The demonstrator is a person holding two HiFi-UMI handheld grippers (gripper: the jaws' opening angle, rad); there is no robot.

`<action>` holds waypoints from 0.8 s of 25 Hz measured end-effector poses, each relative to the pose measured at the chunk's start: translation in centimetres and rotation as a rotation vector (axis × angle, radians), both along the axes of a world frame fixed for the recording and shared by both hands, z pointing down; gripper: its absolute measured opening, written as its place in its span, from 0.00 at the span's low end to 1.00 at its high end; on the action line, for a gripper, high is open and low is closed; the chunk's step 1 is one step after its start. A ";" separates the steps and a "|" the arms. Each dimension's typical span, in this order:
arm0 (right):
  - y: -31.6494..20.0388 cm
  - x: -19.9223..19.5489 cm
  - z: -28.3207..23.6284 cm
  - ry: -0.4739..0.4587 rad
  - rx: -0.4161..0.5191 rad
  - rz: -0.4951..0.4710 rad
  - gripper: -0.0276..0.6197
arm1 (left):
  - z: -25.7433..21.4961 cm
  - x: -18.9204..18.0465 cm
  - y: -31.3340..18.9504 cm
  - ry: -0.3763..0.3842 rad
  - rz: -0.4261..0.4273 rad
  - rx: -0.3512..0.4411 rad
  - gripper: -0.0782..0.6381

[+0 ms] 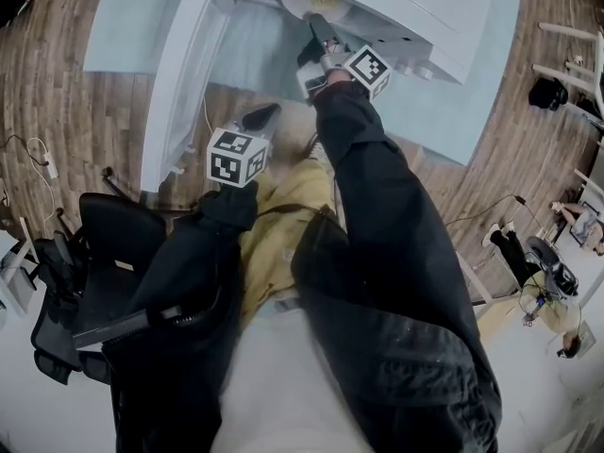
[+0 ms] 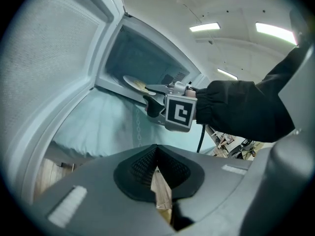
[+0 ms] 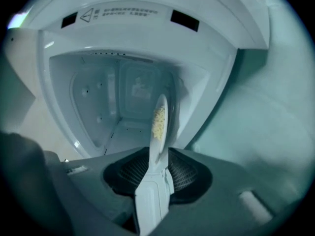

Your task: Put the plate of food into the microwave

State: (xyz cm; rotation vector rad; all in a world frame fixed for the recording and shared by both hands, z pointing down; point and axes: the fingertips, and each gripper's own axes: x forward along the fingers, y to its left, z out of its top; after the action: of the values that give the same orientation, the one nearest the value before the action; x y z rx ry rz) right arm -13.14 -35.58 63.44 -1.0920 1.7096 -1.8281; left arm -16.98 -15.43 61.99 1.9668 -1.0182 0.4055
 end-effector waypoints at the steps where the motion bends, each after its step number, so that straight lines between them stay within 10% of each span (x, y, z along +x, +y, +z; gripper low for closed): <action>1: 0.7 -0.1 -0.3 0.015 0.007 -0.028 0.22 | -0.2 0.1 -0.1 -0.001 -0.002 0.005 0.11; 9: 9.5 2.1 -6.1 0.255 0.161 -0.264 0.05 | -5.6 2.4 -2.4 0.006 -0.015 0.118 0.11; 20: 14.6 7.1 -22.7 0.822 0.707 -0.402 0.04 | -17.5 6.3 -4.0 -0.016 -0.024 0.372 0.11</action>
State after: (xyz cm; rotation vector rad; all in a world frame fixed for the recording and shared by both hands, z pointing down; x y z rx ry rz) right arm -6.06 -20.99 40.77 -1.3004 2.8968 -0.7553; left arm -10.68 -19.38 44.53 2.2791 -1.1926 0.2298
